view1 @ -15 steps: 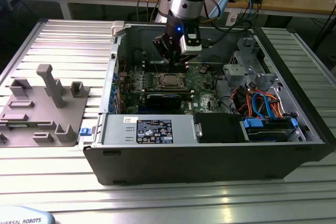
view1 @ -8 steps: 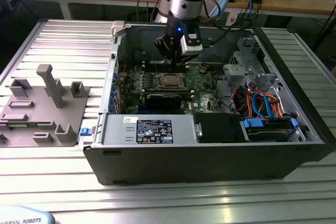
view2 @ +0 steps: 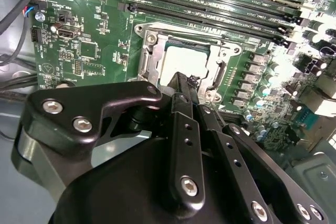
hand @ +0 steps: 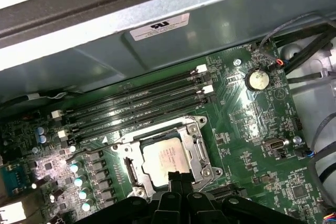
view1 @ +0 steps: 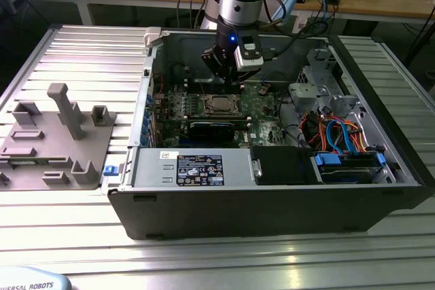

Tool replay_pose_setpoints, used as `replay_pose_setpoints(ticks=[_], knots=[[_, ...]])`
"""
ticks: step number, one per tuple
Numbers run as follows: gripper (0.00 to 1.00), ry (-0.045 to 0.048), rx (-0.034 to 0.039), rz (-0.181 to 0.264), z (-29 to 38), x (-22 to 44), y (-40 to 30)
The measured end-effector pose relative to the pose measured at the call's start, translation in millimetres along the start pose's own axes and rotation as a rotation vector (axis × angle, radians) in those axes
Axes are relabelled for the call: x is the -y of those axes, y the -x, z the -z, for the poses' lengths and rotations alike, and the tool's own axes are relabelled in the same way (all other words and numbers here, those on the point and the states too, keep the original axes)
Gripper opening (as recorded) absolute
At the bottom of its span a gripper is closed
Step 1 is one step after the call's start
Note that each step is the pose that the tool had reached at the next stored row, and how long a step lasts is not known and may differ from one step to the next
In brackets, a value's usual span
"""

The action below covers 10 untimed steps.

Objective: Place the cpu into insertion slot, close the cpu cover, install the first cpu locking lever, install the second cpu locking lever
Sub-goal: 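Install the first cpu locking lever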

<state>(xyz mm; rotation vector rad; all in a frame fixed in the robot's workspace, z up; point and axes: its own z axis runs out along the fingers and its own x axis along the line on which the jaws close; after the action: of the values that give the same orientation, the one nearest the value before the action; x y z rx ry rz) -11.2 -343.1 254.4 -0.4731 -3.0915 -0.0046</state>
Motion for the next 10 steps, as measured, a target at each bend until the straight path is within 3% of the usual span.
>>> replay_pose_setpoints(ticks=[4, 10], knots=[[0.11, 0.0122, -0.004, 0.027, -0.1, 0.0, -0.1], [0.11, 0.0102, -0.0048, 0.132, 0.0, 0.0, 0.0]])
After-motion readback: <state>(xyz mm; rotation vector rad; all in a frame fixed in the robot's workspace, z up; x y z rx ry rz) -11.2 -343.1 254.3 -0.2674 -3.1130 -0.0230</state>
